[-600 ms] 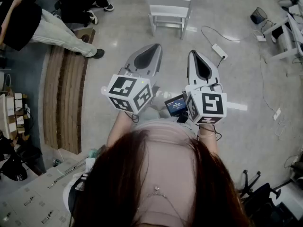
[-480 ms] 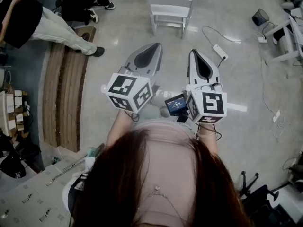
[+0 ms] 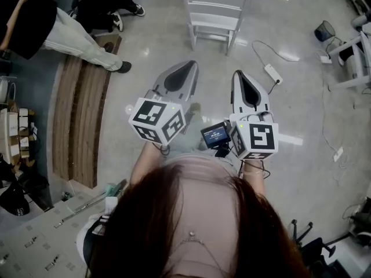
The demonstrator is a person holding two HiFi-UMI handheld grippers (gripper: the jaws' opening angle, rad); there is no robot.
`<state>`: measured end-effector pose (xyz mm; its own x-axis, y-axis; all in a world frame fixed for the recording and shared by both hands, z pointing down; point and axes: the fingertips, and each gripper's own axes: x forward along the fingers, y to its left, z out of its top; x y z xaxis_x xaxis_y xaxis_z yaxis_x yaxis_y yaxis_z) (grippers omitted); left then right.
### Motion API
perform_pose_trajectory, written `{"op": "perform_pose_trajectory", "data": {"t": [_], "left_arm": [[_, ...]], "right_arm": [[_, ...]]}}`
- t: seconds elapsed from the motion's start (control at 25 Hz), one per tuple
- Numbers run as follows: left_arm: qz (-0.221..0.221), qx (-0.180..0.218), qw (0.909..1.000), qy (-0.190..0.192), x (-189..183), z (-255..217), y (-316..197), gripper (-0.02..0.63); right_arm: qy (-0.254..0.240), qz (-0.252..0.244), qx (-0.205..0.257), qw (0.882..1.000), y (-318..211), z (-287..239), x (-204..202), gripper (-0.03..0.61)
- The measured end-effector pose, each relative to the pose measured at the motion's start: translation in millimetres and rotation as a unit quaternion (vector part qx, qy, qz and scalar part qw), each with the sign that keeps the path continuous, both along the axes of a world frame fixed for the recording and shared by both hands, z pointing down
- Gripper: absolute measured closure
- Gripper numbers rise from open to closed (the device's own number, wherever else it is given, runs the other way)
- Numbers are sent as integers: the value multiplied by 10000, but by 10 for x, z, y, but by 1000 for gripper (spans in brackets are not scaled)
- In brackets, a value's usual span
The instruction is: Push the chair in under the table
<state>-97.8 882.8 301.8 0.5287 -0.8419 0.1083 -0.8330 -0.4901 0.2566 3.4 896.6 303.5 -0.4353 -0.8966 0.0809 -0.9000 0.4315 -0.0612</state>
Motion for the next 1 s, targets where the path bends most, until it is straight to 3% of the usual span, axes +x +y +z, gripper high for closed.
{"op": "perform_pose_trajectory", "data": {"t": [0.68, 1.0], "left_arm": [[283, 38, 9995, 160, -275, -71, -1572, 606], [493, 90, 9986, 159, -431, -87, -2047, 606]], "right_arm": [[259, 109, 137, 9995, -1432, -100, -298, 557], [364, -32, 109, 9993, -1933, -89, -559, 557]]}}
